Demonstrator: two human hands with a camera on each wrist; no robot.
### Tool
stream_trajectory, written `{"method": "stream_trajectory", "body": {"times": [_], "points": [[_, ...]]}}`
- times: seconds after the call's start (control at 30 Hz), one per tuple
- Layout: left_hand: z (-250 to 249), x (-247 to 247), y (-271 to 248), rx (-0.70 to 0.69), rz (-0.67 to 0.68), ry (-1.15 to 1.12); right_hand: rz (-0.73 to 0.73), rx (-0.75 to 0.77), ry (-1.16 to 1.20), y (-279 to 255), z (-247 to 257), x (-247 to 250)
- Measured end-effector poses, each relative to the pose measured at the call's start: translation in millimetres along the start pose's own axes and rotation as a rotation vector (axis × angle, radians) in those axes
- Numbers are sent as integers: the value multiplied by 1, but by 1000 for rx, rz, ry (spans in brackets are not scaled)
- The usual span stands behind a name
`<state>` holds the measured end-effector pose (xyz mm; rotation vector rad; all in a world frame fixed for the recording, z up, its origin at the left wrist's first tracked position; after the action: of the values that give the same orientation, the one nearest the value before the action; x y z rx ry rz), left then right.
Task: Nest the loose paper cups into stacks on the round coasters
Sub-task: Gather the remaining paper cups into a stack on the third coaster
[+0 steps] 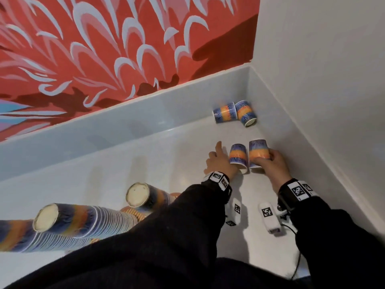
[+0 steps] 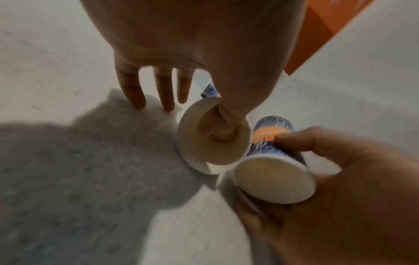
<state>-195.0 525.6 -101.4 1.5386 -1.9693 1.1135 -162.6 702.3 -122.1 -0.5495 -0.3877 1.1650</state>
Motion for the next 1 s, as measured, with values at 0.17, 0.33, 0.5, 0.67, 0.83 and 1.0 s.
{"method": "stream_trajectory", "body": {"times": [0.17,0.33,0.5,0.67,0.83,1.0], "points": [[-26,4,-8,-103,171,-231,151,-138,104,-18,4,-9],[-34,22,-31,20,95,-498,249,-202,326,-43,5,3],[-88,86,-66,-222,-138,-569,396,61,575,-100,69,-5],[-140,182,-147,-633,-359,-449,591,291,593,-187,153,-20],[-94,276,-216,-959,-463,-392,657,606,405,-246,185,-58],[15,308,-225,-792,-352,-518,492,685,205,-265,152,-110]]}}
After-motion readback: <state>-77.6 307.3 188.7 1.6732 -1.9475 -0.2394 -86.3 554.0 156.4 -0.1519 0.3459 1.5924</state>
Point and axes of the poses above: each hand's wrist, its own y-axis towards the middle knuckle, its own x-axis out of the back of the hand, z = x × y, the point moved 3 cm from there along y, towards the middle knuckle, and after that the axes turned 10 degrees about -x, right-handed, at the moved point
